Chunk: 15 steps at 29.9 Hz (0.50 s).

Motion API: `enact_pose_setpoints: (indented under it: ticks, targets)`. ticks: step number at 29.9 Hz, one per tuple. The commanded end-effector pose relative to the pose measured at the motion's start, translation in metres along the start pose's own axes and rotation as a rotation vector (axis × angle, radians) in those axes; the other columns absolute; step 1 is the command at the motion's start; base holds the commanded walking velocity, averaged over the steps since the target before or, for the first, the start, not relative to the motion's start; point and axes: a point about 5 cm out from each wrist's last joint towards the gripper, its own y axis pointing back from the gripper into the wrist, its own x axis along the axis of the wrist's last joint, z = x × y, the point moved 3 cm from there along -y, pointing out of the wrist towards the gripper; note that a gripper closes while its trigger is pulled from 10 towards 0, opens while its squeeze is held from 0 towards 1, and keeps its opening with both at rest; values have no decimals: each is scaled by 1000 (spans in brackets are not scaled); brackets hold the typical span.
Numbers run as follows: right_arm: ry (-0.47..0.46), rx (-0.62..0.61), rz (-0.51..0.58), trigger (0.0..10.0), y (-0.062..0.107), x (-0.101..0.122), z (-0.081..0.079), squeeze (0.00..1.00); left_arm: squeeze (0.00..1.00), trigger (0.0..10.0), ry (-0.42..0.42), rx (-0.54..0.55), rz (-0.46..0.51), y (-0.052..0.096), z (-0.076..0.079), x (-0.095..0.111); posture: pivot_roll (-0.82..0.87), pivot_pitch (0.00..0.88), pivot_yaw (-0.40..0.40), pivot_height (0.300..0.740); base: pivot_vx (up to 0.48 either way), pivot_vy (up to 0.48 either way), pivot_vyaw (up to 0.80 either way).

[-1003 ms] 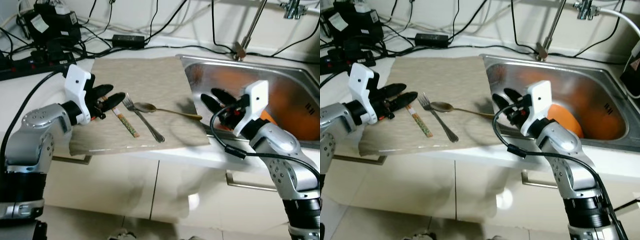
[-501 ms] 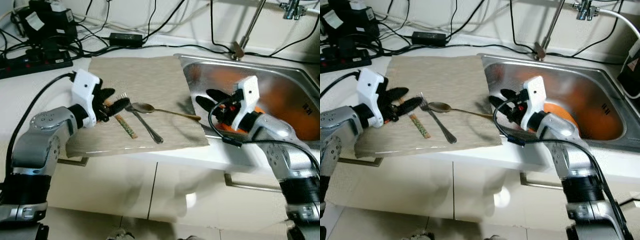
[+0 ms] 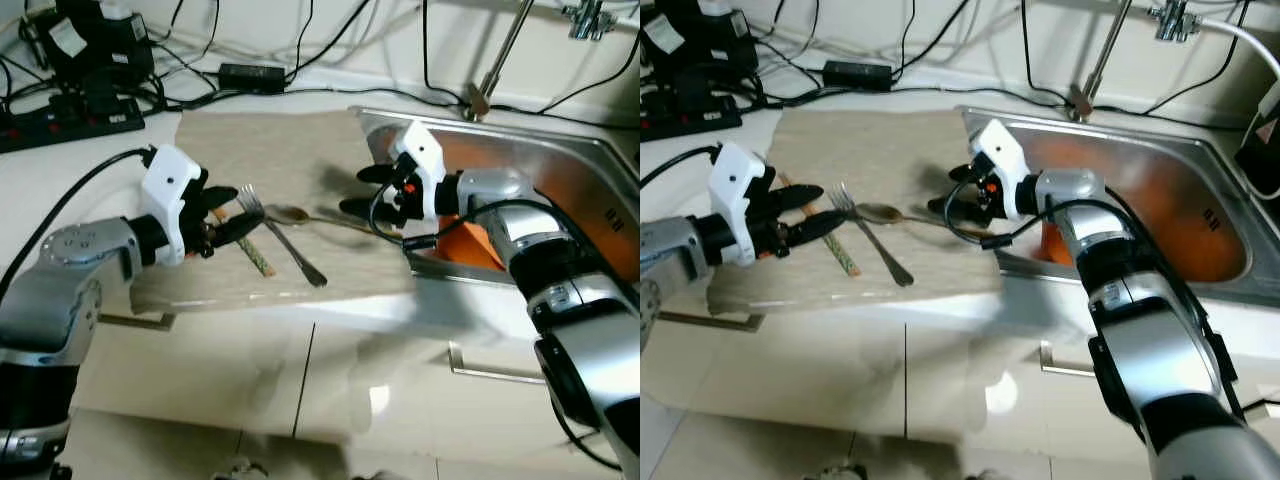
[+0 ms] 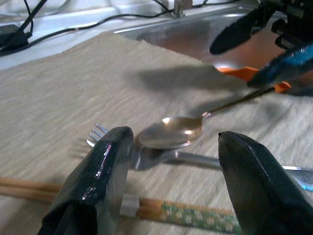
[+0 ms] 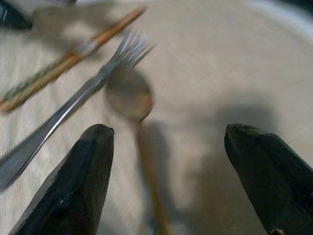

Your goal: Kitchen organization

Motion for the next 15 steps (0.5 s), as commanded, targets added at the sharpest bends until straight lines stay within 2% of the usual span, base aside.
enact_pose_setpoints:
  ticks: [1,5,9,13,14,15]
  targets:
    - [17,40,-35,10000,2,-2,-1,0,0,10000,-8,-12,2,4,3,2,102,32,-100,740,0,0,0]
    - [-29,85,-58,10000,0,-11,-6,0,0,10000,0,-20,-4,4,6,1,105,37,-102,740,0,0,0]
    - [-31,147,-98,10000,-4,-23,-15,0,0,10000,4,-27,-11,3,8,0,106,39,-102,740,0,0,0]
    - [2,142,-149,10000,-8,-33,-17,0,0,10000,5,-29,-11,2,8,1,103,40,-100,740,0,0,0]
    - [-5,142,-160,8549,-8,-35,-17,0,0,10000,5,-31,-10,2,9,2,102,38,-100,740,0,0,0]
    - [-10,144,-167,8549,-8,-36,-17,0,0,10000,6,-32,-9,1,9,2,102,38,-100,740,0,0,0]
